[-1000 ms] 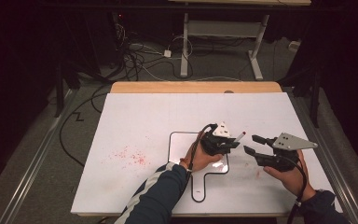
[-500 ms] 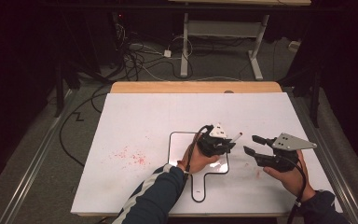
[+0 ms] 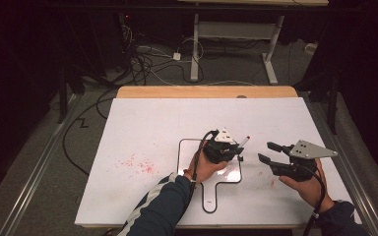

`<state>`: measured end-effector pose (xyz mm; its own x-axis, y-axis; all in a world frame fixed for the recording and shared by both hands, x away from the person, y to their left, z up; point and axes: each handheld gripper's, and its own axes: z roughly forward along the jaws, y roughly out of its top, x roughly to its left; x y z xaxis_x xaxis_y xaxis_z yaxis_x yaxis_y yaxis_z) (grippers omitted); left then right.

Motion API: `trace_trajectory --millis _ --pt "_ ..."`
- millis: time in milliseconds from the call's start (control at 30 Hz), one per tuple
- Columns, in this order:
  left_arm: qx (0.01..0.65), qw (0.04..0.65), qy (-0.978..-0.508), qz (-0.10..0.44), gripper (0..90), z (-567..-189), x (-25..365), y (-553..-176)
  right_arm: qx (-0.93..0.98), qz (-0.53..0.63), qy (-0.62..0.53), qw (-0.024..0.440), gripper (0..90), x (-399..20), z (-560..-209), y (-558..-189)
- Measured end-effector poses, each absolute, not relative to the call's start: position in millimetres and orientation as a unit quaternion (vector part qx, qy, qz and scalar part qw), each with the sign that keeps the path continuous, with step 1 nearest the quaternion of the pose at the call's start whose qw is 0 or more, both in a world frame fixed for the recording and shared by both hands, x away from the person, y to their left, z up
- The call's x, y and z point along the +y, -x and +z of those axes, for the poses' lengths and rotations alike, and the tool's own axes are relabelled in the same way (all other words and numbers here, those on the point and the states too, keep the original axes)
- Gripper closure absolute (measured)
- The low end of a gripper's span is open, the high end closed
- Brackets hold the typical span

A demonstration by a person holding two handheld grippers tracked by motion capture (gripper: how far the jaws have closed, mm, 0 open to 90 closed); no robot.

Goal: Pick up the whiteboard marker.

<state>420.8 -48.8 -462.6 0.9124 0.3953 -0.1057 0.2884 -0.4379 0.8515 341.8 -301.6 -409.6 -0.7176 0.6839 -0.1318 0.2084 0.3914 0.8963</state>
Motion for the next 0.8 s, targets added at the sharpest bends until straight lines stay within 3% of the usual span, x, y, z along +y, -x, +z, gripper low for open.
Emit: trace_trajectory --millis 167,500,800 --pt "0.166 0.487 -0.857 0.036 78.8 -461.8 -66.0 -398.2 0.795 0.476 -0.282 0.250 46.7 -302.6 -409.9 -343.0" --pt "0.153 0.507 -0.848 0.042 78.6 -456.8 -61.9 -386.4 0.795 0.482 -0.280 0.239 47.0 -302.4 -410.5 -342.2" --pt "0.141 0.541 -0.826 0.075 78.5 -444.9 -52.2 -374.2 0.785 0.518 -0.282 0.186 46.6 -292.7 -412.7 -341.3"
